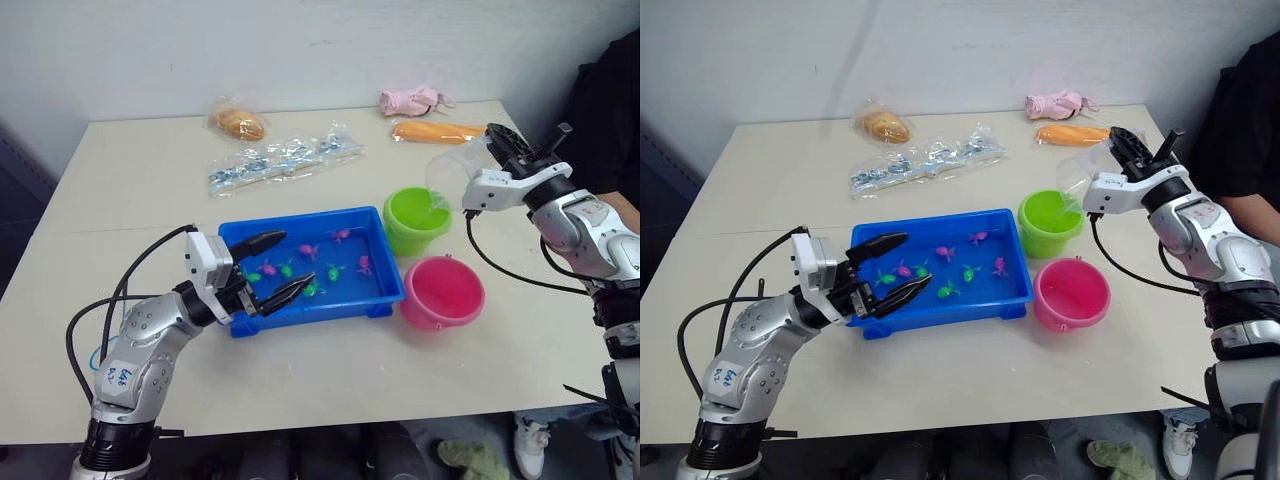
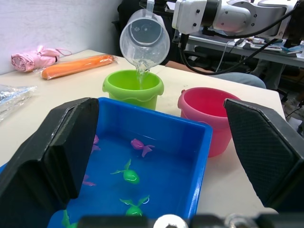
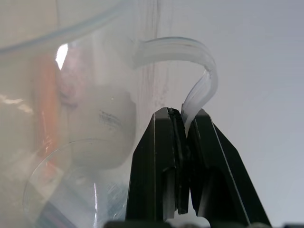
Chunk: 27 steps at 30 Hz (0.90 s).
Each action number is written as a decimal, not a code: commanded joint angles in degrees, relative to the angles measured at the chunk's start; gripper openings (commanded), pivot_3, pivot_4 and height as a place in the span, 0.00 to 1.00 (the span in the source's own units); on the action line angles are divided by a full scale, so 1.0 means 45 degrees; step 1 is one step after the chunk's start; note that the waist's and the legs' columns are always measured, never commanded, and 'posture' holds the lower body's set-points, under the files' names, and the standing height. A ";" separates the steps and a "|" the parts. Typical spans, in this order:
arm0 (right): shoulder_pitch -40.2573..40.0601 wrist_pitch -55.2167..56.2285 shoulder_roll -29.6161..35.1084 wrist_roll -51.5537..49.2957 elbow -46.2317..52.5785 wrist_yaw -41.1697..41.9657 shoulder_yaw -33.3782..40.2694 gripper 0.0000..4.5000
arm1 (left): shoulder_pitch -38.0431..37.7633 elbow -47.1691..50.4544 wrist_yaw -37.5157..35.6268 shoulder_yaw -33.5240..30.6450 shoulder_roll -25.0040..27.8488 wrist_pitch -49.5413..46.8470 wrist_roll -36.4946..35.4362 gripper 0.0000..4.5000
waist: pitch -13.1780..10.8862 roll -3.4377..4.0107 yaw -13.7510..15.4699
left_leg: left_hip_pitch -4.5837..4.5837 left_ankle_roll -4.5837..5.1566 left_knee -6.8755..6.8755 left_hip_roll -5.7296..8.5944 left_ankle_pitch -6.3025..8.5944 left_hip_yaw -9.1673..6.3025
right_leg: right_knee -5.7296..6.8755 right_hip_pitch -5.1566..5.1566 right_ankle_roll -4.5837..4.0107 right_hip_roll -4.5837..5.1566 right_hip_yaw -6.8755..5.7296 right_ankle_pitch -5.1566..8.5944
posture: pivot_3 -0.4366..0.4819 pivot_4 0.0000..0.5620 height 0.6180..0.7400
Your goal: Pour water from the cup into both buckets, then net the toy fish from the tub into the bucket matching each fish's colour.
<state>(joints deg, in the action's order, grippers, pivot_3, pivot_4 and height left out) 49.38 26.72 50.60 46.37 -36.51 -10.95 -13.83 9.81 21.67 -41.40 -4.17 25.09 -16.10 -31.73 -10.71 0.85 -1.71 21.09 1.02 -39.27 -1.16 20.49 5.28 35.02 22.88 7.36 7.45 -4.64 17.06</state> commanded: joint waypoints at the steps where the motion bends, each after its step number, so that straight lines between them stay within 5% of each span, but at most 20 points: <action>1: 0.0469 0.0373 0.0321 0.0142 0.0042 -0.0696 0.0092 0.01 | 0.0103 0.0202 -0.0001 0.0020 -0.0098 0.0268 0.0013 1.00 | 0.0000 0.0000 -0.0008 | 0.0000 0.0000 0.0000 0.0000 0.0000 0.0000 | 0.0001 0.0000 0.0000 0.0000 0.0001 0.0000 | 0.48 0.27 1.00; 7: 0.0342 0.0600 0.0223 -0.0574 -0.0191 -0.0299 0.0259 0.01 | 0.0252 0.0030 -0.0047 0.0075 -0.0145 0.0321 0.0051 1.00 | 0.0000 0.0000 0.0020 | 0.0004 -0.0001 0.0000 0.0001 -0.0001 0.0000 | -0.0001 0.0000 0.0000 0.0002 -0.0002 0.0000 | 0.48 0.27 1.00; 16: -0.0788 -0.0196 -0.0579 -0.6111 0.0561 0.3466 0.2755 0.01 | 0.0245 0.0014 -0.0201 0.0047 -0.0024 0.0230 -0.0051 1.00 | -0.0001 -0.0001 0.0022 | 0.0005 0.0009 0.0000 0.0000 -0.0006 -0.0001 | 0.0004 0.0000 0.0004 0.0001 -0.0006 -0.0002 | 0.48 0.27 1.00; 21: -0.1979 -0.3132 -0.1447 -1.0591 0.2076 0.6143 0.5098 0.01 | 0.0448 -0.0159 -0.0668 -0.0038 0.0096 0.0344 -0.0216 1.00 | 0.0000 -0.0002 0.0038 | 0.0003 0.0015 -0.0001 0.0000 -0.0009 -0.0014 | 0.0005 -0.0004 0.0006 0.0003 -0.0007 -0.0004 | 0.48 0.27 1.00; 27: -0.4565 -0.7554 -0.2093 -1.4355 0.5157 0.6628 0.8202 0.01 | 0.0985 -0.0444 -0.1793 -0.0023 0.0522 -0.0021 -0.0804 1.00 | 0.0000 -0.0002 0.0351 | 0.0024 0.0023 -0.0023 0.0004 -0.0012 -0.0030 | 0.0012 -0.0006 0.0008 0.0012 -0.0024 -0.0005 | 0.48 0.27 1.00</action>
<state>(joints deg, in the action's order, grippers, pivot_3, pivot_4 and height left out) 30.26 -2.19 41.23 -12.77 -18.32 18.36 18.49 14.06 19.24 -47.24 -3.85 26.35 -16.12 -33.87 -10.71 0.85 -0.14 21.19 1.12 -39.37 -1.13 20.44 5.15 35.08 22.85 7.40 7.50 -4.74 17.04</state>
